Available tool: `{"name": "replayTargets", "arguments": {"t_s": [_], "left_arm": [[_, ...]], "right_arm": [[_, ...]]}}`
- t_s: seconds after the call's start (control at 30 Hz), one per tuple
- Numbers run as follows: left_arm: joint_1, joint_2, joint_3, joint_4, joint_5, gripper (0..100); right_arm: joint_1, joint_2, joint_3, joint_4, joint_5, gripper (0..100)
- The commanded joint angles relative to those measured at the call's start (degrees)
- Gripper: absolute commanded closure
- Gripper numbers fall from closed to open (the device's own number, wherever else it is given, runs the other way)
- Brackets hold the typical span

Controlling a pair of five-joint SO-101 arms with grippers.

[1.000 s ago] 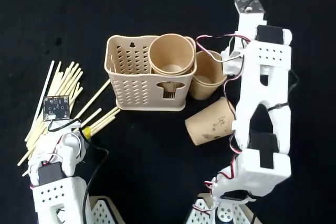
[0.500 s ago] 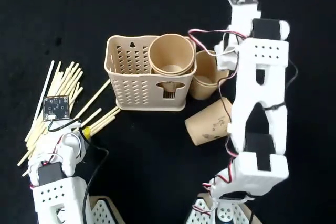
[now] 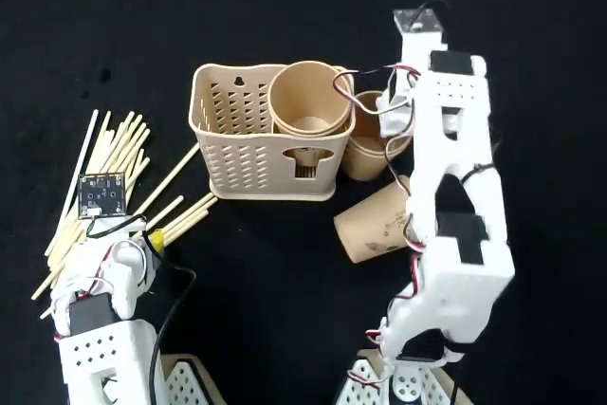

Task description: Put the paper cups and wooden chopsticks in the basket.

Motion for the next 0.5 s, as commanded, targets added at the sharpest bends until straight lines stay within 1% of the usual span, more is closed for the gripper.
{"name": "replayTargets", "arguments": {"t_s": [0.0,0.07,0.2,0.4,0.47], "left_arm": [[0.66,-0.44,-0.31,-0.79,-0.26,73],[0.66,-0.44,-0.31,-0.79,-0.26,73],[0.66,-0.44,-0.31,-0.79,-0.26,73],[0.66,-0.44,-0.31,-0.79,-0.26,73],[0.66,-0.44,-0.31,-0.79,-0.26,73]], "right_arm": [[0.70,1.36,-0.13,-1.41,0.53,89.4],[0.44,1.63,-1.36,-1.58,0.97,98.4],[0.53,-0.04,-7.52,5.36,0.53,98.5],[-0.35,-5.32,-22.11,20.48,0.53,98.7],[-0.35,-7.52,-26.24,22.95,0.44,98.7]]}}
